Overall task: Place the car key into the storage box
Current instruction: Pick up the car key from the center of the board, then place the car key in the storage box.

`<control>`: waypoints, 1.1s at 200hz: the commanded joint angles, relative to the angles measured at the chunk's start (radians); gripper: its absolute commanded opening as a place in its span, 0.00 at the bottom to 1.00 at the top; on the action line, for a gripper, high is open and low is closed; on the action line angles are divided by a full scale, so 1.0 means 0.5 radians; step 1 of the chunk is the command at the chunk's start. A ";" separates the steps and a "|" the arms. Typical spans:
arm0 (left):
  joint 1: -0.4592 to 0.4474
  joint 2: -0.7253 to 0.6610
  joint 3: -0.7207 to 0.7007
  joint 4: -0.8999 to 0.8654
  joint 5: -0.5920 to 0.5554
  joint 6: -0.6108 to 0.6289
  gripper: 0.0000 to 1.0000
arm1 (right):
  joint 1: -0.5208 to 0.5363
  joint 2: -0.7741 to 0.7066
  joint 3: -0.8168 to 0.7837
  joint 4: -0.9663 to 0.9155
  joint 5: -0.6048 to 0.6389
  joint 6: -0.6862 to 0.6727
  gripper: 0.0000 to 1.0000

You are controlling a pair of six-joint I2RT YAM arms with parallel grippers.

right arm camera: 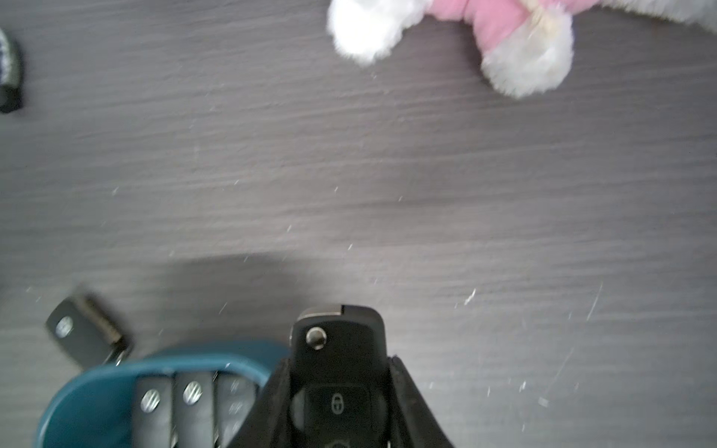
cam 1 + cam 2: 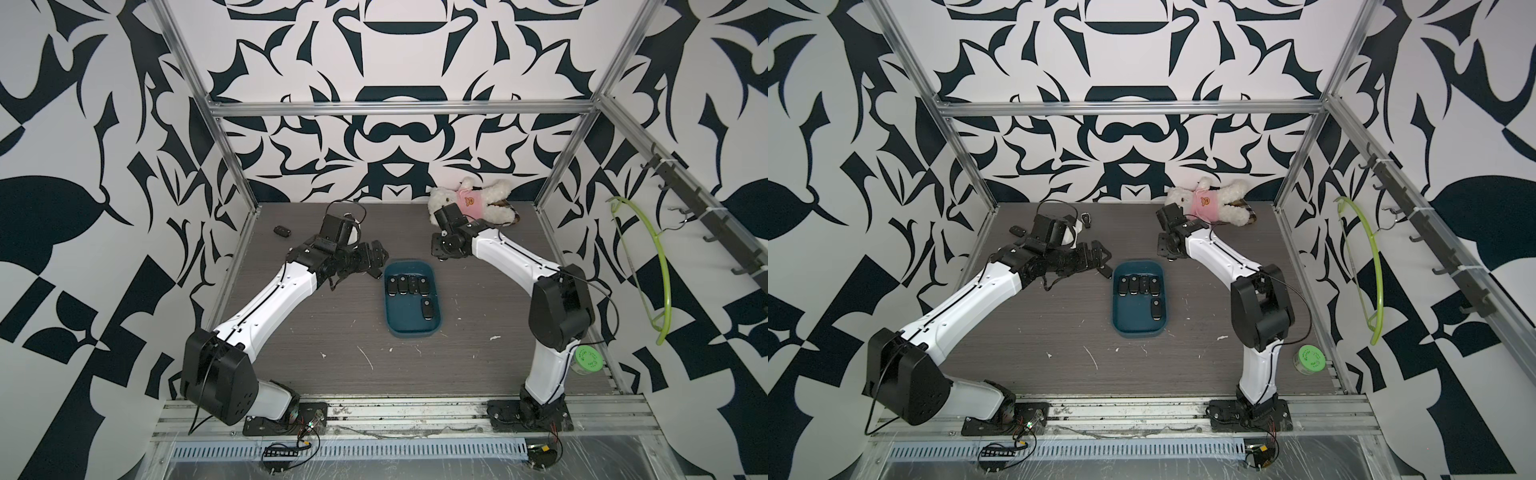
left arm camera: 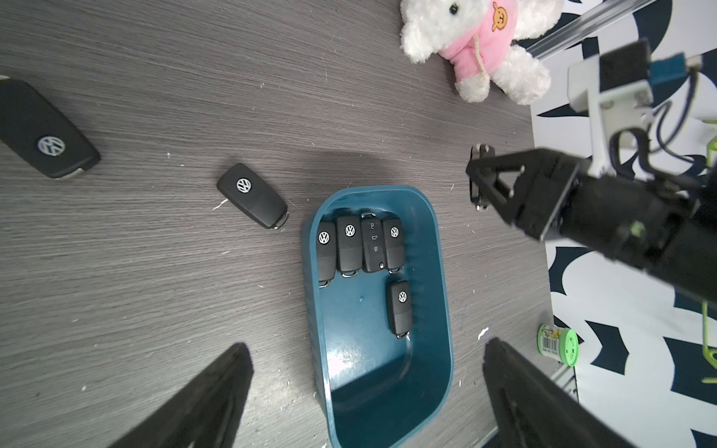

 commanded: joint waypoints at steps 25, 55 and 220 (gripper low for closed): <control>0.007 -0.014 -0.008 -0.025 0.148 0.038 0.99 | 0.232 -0.321 -0.171 -0.085 0.169 0.227 0.25; 0.005 -0.040 -0.057 -0.036 0.190 0.024 0.99 | 0.371 -0.421 -0.290 -0.099 0.184 0.340 0.25; 0.005 -0.257 -0.310 -0.178 0.364 0.053 0.99 | 0.698 -0.071 -0.516 0.104 0.112 0.605 0.25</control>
